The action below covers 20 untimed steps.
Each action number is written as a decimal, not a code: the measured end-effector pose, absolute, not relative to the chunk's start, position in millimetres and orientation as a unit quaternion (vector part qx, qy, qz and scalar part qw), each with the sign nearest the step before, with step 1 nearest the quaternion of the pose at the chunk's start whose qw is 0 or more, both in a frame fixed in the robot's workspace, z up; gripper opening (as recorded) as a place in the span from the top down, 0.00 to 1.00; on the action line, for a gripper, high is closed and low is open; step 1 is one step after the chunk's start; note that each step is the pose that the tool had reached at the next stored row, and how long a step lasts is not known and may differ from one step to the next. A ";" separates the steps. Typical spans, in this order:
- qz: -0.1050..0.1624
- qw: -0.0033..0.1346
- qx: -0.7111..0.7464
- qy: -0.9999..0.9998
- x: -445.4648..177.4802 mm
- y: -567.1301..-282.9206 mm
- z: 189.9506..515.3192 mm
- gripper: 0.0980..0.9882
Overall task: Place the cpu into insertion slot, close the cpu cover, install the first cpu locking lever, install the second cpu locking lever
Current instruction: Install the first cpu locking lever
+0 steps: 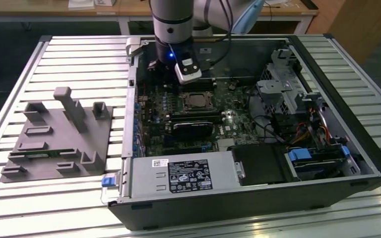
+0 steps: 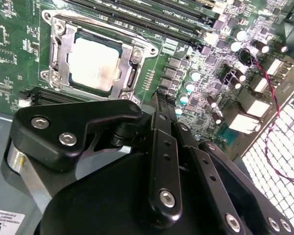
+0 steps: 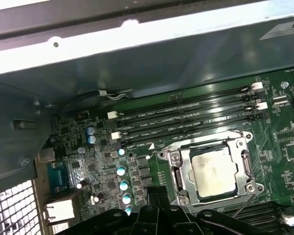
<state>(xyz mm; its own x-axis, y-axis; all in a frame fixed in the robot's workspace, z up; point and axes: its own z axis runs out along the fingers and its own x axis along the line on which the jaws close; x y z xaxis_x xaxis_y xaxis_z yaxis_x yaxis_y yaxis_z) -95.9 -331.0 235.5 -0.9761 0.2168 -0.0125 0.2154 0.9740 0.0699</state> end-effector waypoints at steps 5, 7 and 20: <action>0.035 0.010 0.109 0.993 -97.9 -331.1 235.6 0.99; 0.037 0.010 0.109 0.993 -98.1 -331.0 236.0 0.99; 0.056 0.009 0.108 0.993 -98.8 -331.1 245.8 0.99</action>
